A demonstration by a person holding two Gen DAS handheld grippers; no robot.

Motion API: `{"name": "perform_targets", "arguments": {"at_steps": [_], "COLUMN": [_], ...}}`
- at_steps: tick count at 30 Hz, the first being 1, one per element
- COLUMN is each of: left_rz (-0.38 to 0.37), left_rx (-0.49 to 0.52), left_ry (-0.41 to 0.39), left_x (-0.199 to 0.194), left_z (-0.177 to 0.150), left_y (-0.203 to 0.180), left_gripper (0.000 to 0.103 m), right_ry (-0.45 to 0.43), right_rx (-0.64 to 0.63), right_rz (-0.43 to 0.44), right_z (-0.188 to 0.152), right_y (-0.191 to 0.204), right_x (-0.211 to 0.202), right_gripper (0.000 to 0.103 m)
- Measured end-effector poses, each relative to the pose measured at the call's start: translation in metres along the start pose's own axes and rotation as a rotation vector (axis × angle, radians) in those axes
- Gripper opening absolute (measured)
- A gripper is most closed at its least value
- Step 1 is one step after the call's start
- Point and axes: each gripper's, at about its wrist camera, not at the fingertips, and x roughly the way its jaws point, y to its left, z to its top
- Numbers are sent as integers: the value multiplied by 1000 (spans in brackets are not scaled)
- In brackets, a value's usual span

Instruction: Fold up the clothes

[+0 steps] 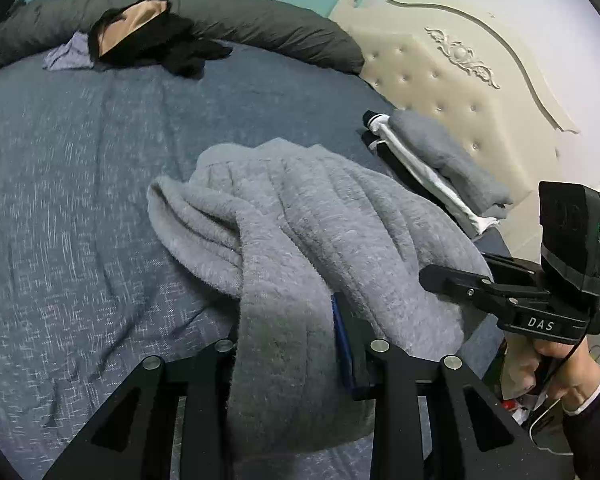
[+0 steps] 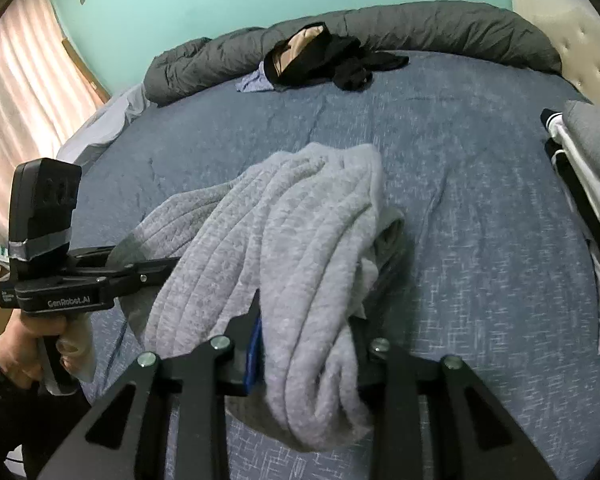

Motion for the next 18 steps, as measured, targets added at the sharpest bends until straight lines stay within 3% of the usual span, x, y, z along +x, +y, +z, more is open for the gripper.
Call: {"name": "perform_targets", "arguments": {"at_steps": [5,10,18], "left_rz": [1,-5,-14], "left_rx": [22,34,-69], "left_ry": [-7,7,107], "left_x": [-18,-12,28], "left_z": [-9,-17,-72], "left_y": [-8,-20,8], "left_gripper": [31,31,31], "right_ry": [-26,-21,116], "right_rx": [10,26,34], "right_rz": [3,7,11], "right_z": [2,-3,-48], "right_y": [-5,-13,-24], "right_x": [-13,-19,21], "right_gripper": [30,30,32]}}
